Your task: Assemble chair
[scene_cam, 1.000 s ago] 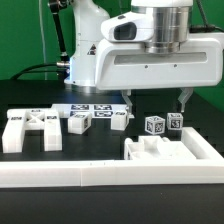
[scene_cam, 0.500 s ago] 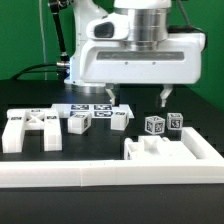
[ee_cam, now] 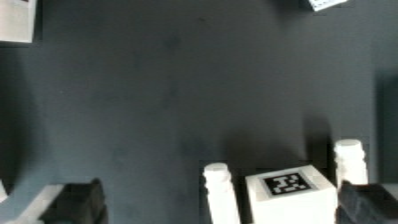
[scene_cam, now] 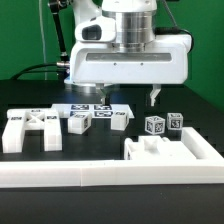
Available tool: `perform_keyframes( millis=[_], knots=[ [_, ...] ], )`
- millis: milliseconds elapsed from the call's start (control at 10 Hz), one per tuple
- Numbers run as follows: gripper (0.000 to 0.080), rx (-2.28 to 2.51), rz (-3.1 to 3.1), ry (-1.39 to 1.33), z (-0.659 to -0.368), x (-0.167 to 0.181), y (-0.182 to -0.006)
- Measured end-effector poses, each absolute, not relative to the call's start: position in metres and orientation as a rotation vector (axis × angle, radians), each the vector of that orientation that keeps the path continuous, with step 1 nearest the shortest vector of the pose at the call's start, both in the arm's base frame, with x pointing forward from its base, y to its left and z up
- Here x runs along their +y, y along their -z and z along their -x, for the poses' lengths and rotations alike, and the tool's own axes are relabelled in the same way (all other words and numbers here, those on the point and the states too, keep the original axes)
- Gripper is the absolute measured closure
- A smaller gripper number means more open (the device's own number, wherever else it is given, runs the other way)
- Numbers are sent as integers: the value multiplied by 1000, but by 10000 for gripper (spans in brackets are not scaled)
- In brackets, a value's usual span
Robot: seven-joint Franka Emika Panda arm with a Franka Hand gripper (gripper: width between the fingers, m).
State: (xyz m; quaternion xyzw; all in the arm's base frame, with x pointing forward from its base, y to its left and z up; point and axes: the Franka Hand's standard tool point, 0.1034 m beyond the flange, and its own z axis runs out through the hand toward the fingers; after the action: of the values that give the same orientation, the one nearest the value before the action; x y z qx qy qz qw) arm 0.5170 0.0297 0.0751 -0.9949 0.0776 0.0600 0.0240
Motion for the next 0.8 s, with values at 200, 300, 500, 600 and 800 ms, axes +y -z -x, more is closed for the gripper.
perform_keyframes(
  millis=[200, 300, 500, 600, 800],
  knots=[
    [150, 448, 3058, -236, -487, 20, -69],
    [150, 468, 3044, -262, -478, 19, -64],
    [150, 495, 3031, -269, -471, 18, -59],
    [150, 492, 3030, -284, -471, 18, -59],
    [150, 462, 3024, -329, -468, 18, -59]
  ],
)
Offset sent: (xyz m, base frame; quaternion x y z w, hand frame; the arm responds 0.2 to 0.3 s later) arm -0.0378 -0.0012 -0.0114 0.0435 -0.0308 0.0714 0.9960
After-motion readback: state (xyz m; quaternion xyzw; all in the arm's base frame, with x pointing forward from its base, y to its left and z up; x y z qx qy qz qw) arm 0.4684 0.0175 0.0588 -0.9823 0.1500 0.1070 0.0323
